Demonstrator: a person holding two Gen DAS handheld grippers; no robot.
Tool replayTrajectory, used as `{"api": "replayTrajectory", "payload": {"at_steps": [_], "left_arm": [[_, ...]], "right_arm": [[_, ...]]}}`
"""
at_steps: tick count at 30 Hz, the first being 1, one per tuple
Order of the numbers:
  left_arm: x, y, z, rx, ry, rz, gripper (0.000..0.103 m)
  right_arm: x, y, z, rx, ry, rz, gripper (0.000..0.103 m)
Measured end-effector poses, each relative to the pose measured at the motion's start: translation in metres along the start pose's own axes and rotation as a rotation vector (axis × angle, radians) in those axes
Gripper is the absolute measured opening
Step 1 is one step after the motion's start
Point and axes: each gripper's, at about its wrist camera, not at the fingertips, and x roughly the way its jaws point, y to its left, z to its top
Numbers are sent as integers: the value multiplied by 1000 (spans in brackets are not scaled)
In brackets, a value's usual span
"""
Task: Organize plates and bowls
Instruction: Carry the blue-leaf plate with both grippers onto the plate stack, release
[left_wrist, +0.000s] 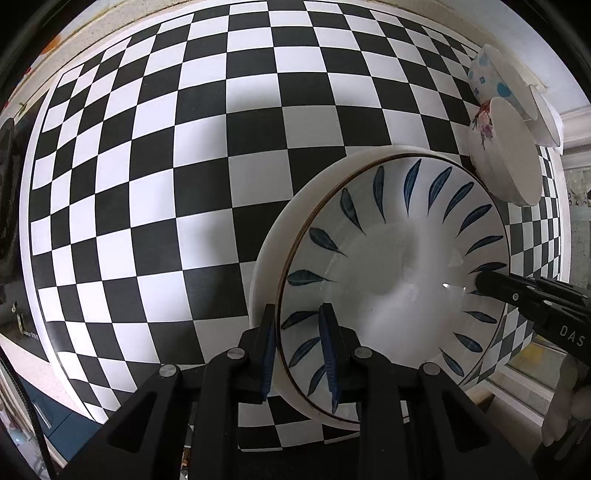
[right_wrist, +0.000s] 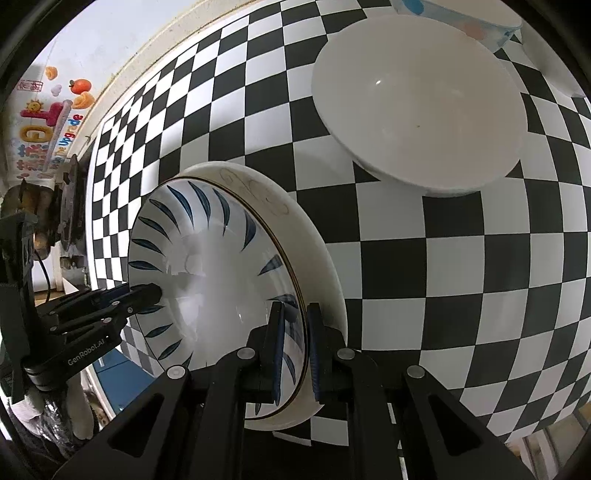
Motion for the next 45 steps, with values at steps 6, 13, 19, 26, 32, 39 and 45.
{"api": "replayTrajectory", "payload": {"at_steps": [6, 13, 19, 26, 32, 39, 45], "left_arm": [[4, -2, -2, -3, -2, 10, 20], [7, 1, -3, -28, 8, 7, 21], [4, 9, -5, -46, 15, 5, 21], [-15, 16, -12, -68, -20, 29, 21], [-64, 15, -31, -70, -98, 27, 21], [-126, 8, -58, -57, -181, 6, 21], [-157, -10, -78, -39, -204, -22, 21]], "right_arm": [[-2, 2, 3, -4, -11, -17, 14], [-3, 3, 3, -1, -5, -27, 17], [-1, 4, 3, 18, 4, -30, 18], [-8, 6, 0, 15, -7, -47, 19], [-46, 25, -15, -20, -73, -92, 21], [-108, 55, -51, -59, -169, -98, 21], [-157, 75, -82, -97, -229, -106, 22]]}}
